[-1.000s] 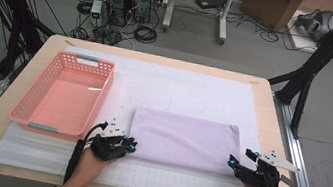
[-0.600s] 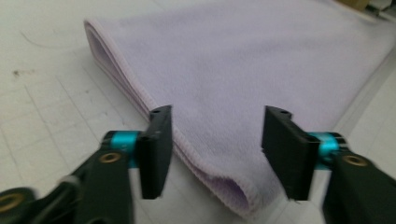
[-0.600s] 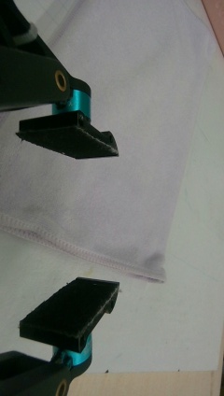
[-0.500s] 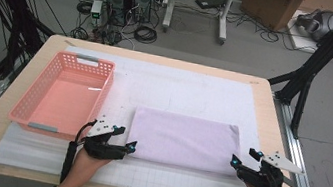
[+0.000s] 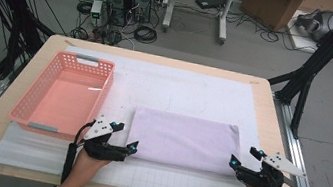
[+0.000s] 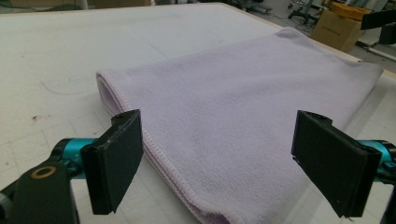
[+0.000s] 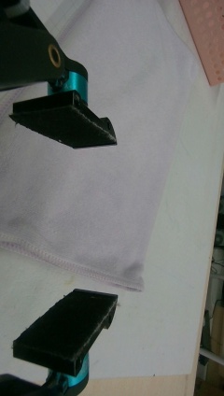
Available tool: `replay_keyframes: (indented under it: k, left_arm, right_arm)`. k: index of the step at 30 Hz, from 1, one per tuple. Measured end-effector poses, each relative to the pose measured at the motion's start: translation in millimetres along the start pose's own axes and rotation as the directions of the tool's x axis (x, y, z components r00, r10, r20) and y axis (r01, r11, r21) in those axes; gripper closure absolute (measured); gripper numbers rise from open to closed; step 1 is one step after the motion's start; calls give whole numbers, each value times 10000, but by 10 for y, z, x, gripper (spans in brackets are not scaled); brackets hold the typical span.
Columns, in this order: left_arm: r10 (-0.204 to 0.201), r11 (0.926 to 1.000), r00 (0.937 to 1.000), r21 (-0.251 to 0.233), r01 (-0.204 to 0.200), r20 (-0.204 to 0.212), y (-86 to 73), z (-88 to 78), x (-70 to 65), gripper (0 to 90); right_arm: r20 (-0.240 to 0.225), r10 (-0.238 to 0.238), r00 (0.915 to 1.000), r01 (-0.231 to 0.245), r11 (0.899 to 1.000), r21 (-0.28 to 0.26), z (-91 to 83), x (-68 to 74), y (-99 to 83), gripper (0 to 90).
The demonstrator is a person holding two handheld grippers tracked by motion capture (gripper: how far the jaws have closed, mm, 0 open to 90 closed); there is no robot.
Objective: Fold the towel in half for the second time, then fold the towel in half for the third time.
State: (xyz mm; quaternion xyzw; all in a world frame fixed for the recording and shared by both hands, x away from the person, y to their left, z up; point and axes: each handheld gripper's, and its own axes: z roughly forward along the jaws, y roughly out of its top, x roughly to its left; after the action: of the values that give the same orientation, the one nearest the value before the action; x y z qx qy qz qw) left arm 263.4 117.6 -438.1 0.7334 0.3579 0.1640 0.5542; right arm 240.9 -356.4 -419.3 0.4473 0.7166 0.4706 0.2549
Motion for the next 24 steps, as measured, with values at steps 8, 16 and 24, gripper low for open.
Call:
replay_keyframes:
  k: [8,16,24]
  left_arm:
    - [16,9999,10000,104,-16,-21,-9,17,13,174]
    - [-138,9988,9998,480,129,167,-16,43,5,175]
    - [-445,9952,9990,873,438,70,-33,79,24,174]
  right_arm:
    - [55,-19,10000,19,10000,-28,-8,-16,-2,185]
    - [27,-50,10000,50,10000,-3,3,-19,-4,185]
    - [-130,-43,9999,44,9999,108,16,10,-4,185]
